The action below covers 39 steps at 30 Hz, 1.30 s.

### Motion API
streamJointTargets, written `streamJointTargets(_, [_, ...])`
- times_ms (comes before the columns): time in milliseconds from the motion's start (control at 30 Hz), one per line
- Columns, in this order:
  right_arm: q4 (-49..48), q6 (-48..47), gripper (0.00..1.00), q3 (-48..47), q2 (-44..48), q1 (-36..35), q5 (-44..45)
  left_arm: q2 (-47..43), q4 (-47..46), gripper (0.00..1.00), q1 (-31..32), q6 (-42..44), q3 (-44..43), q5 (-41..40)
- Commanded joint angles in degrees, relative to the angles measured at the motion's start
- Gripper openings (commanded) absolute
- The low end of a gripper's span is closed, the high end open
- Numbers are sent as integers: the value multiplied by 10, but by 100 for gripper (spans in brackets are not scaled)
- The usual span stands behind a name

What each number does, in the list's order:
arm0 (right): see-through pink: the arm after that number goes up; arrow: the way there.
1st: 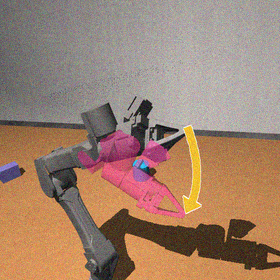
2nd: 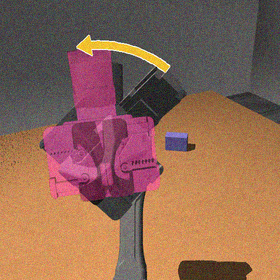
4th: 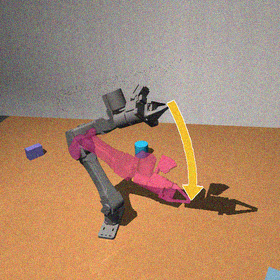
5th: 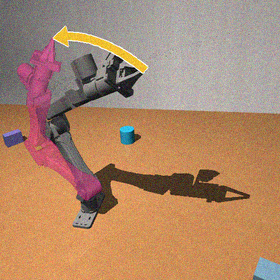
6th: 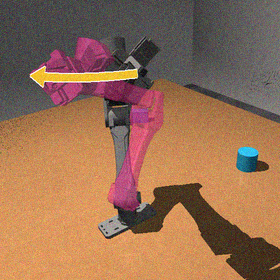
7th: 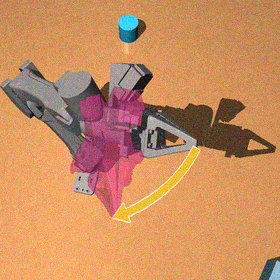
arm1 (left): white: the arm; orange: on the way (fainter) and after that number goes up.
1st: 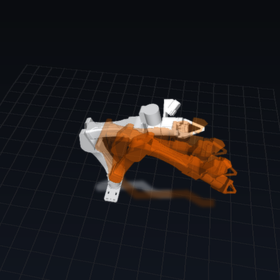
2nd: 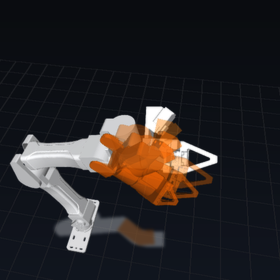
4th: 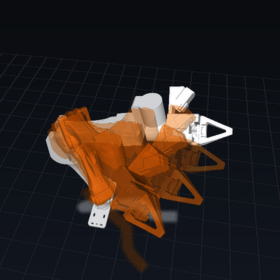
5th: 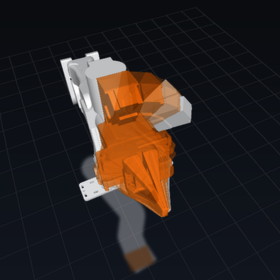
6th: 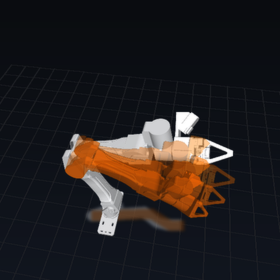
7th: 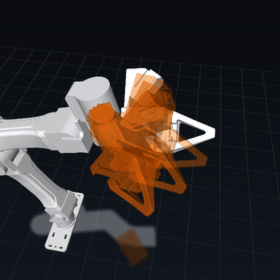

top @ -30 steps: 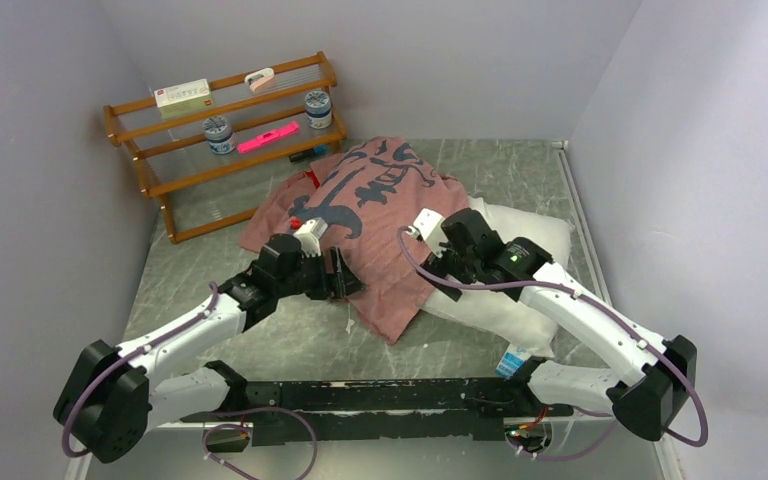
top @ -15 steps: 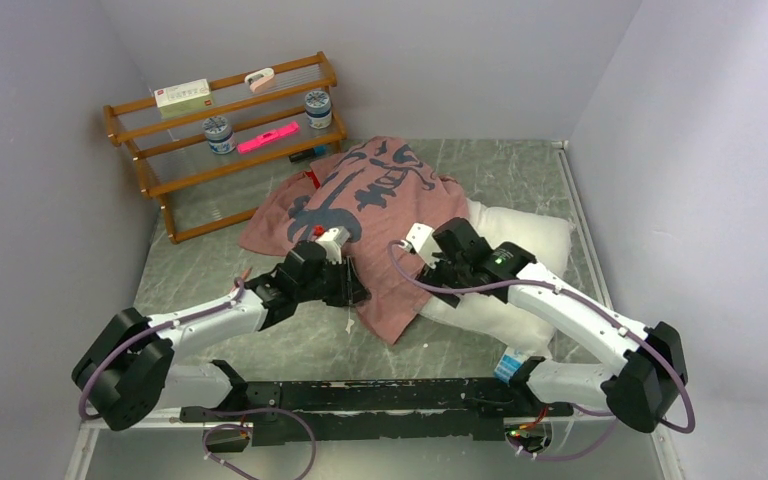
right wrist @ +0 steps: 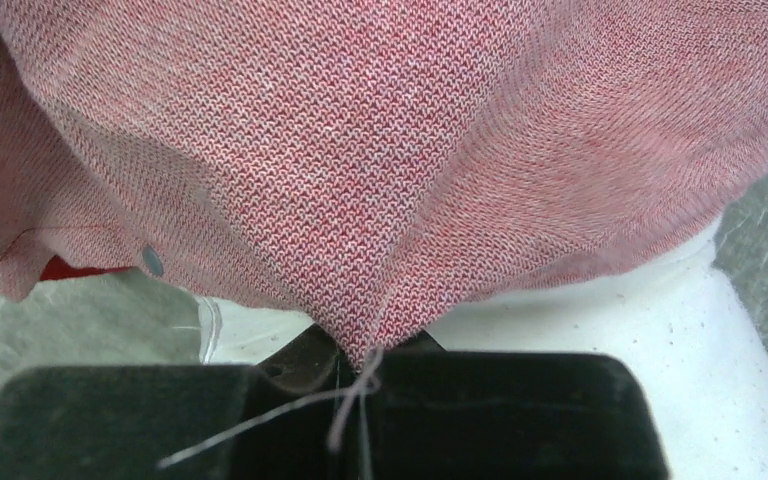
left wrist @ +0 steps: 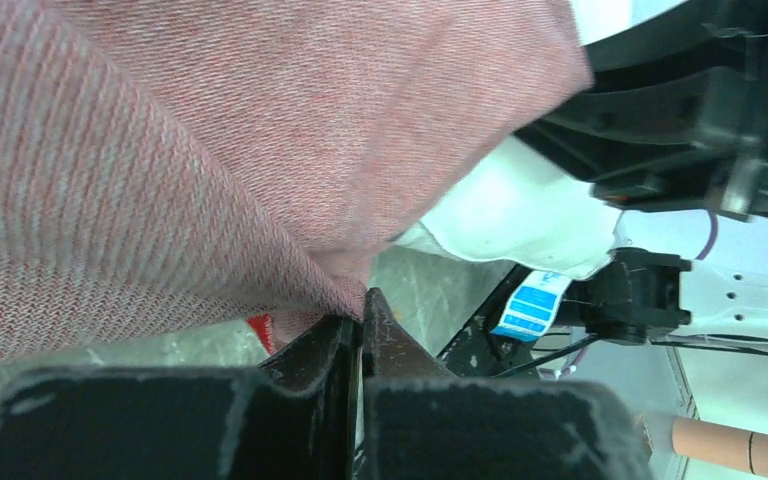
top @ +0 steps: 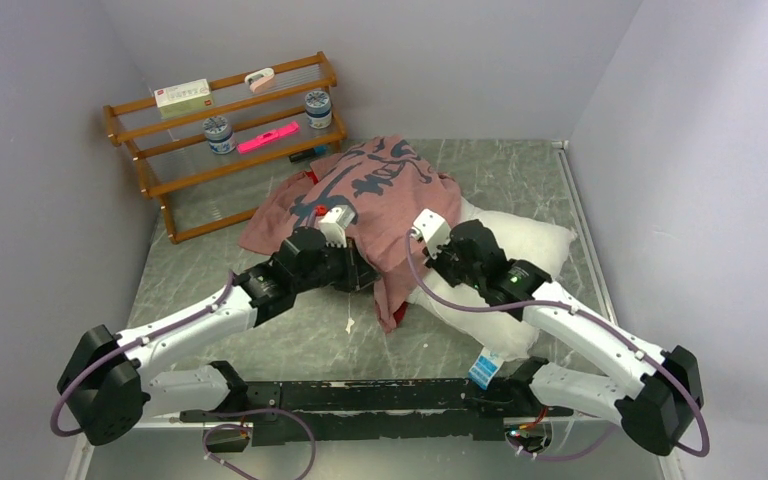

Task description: Put the pillow into the pillowcase

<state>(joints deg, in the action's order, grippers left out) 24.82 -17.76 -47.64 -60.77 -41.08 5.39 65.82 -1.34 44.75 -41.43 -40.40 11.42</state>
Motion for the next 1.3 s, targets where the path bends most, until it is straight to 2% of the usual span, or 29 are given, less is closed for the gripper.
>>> streamJointTargets(0, [-214,43,0,22,43,-4,-40,-24,11,5,47,-9,-63,1])
streamJointTargets(167, [-276,82,0,20,61,0,-45,-20,8,5,83,-21,-95,17])
streamJointTargets(333, [-401,173,0,66,112,4,-51,-10,9,5,130,-26,-116,-11])
streamJointTargets(433, [-452,221,0,86,136,5,-25,-2,3,5,158,-30,-134,-14])
streamJointTargets(600, [-500,255,0,116,179,5,44,10,12,5,213,-16,-192,-41])
streamJointTargets(700, [-527,270,0,139,218,6,61,5,50,5,232,0,-220,-71])
streamJointTargets(833, [-477,236,0,131,220,6,42,-8,90,5,234,9,-220,-136])
streamJointTargets(900, [-425,245,0,129,218,6,56,-5,107,16,234,21,-213,-162])
streamJointTargets(1000, [-341,276,0,128,228,6,47,11,179,46,234,53,-247,-196])
streamJointTargets(1067, [-294,284,0,122,237,6,51,18,226,60,233,73,-278,-223])
streamJointTargets(1167, [-252,273,0,112,253,6,64,29,282,70,230,94,-332,-269])
streamJointTargets(1267, [-236,267,0,126,276,6,13,55,300,73,205,114,-387,-283])
